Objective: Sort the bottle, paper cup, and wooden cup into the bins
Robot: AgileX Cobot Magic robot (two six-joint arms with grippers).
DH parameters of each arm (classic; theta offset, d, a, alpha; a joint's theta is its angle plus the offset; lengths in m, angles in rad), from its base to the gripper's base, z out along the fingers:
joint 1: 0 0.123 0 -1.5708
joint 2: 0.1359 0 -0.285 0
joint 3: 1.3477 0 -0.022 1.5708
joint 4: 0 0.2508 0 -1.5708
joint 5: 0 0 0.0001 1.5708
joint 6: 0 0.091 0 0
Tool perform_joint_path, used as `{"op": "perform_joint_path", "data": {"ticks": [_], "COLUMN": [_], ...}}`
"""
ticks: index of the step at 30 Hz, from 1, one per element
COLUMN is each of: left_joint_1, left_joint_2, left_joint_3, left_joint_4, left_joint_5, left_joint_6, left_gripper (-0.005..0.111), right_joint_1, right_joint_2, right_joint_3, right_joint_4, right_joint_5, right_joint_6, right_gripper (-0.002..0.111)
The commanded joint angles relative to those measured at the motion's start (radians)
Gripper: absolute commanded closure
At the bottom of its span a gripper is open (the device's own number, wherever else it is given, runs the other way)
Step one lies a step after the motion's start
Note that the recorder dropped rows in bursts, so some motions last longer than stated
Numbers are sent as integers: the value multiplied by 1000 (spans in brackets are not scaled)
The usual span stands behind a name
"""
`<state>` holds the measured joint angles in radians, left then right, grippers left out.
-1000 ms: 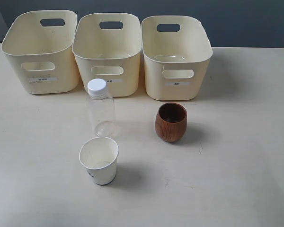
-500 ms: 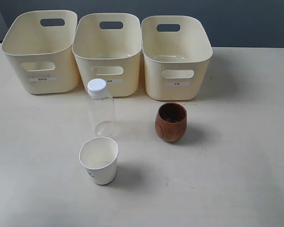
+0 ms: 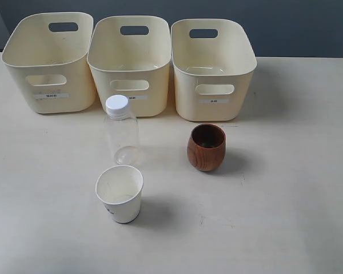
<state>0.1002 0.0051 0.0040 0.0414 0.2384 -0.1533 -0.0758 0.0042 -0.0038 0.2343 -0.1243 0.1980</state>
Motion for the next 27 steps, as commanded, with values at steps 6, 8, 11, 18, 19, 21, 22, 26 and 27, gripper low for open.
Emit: {"op": "perform_joint_path", "data": {"ticks": [6, 8, 11, 18, 19, 21, 22, 26, 27], "left_joint_1": [-3, -3, -3, -3, -3, -3, -3, -3, -3], "left_joint_2": [-5, -5, -5, -5, -5, -5, -5, -5, -5], "left_joint_3": [-4, -4, -4, -4, -4, -4, -4, -4, -4], "left_joint_4": [1, 1, 1, 1, 1, 1, 1, 1, 1], "left_joint_5": [-7, -7, -7, -7, -7, -7, -7, -7, -7], "left_joint_6": [-1, -1, -1, -1, -1, -1, -1, -1, -1], "left_gripper": [107, 107, 107, 107, 107, 107, 107, 107, 107], "right_joint_1": [-3, -3, -3, -3, -3, -3, -3, 2, 14], "right_joint_2": [-4, -4, -4, 50, 77, 140, 176, 314, 356], "right_joint_3": [4, 4, 4, -134, -166, -234, -277, -449, -494], "right_joint_4": [48, 44, 44, -55, -85, -150, -202, -368, -413], "right_joint_5": [-42, -73, -101, -85, -72, -38, -11, 124, 167], "right_joint_6": [12, 12, 21, 37, 56, 103, 118, 130, 116], "right_gripper": [109, 109, 109, 109, 109, 109, 109, 109, 109]}}
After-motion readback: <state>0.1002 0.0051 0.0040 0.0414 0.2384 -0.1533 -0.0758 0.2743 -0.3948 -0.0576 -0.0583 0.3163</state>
